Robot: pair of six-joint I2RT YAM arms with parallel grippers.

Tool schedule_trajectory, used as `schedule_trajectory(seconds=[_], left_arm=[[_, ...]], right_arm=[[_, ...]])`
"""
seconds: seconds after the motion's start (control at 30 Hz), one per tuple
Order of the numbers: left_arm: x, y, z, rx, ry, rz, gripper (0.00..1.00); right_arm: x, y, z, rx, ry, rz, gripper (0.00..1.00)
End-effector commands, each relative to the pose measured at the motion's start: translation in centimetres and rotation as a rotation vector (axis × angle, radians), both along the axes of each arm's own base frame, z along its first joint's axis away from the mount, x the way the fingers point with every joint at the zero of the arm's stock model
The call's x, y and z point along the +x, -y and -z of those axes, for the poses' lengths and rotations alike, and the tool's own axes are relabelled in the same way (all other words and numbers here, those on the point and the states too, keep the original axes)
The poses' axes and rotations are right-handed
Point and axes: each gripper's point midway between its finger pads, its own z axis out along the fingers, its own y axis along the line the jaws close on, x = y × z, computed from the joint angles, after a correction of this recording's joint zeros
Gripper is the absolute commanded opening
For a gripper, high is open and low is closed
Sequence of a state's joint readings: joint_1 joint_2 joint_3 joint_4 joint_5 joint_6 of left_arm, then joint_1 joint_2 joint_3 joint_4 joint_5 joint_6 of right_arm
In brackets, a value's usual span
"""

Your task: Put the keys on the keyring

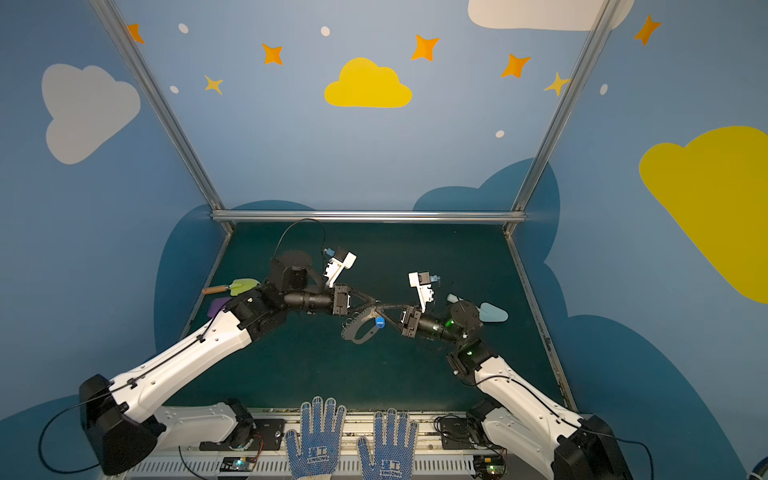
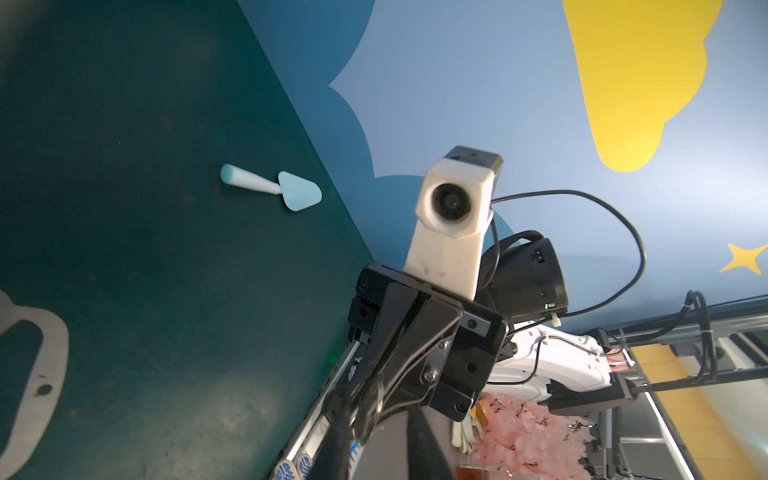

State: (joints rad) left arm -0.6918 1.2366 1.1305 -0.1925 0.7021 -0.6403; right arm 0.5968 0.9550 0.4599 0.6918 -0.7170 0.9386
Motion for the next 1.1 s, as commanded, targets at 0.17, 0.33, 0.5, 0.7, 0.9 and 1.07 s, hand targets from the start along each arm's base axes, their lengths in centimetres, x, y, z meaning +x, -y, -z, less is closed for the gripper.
schedule_trajectory(seconds=[0.17,0.33,0.5,0.7,0.9,1.07], left_arm=[[2.1,-3.5,-0.2,-0.017,0.023,-0.18,0.36],[3.4,-5.5,2.1,0.003,-0.028,-0.291,0.42],[3.8,-6.9,5.2,0.042,-0.089,-0.355,0.42],[3.7,-7.7,7.2,0.064,-0.13,-0.376,0.42],[3.9,-8.3,8.5,0.073,-0.137,-0.412,0.43],[4.1,-8.7,10.4,0.099,-0.172,-0.445,0.44]], right_arm=[[-0.8,-0.6,-1.2,0.029,0.048,-0.103,0.0],[-0.5,-1.1,-1.7,0.027,0.064,-0.17,0.0],[-0.2,-1.4,-1.8,0.018,0.1,-0.228,0.0],[-0.5,-1.7,-2.2,0.011,0.155,-0.296,0.0],[0.9,-1.6,-1.8,-0.033,0.152,-0.27,0.0],[4.3,-1.0,1.1,-0.227,0.141,-0.061,0.0]])
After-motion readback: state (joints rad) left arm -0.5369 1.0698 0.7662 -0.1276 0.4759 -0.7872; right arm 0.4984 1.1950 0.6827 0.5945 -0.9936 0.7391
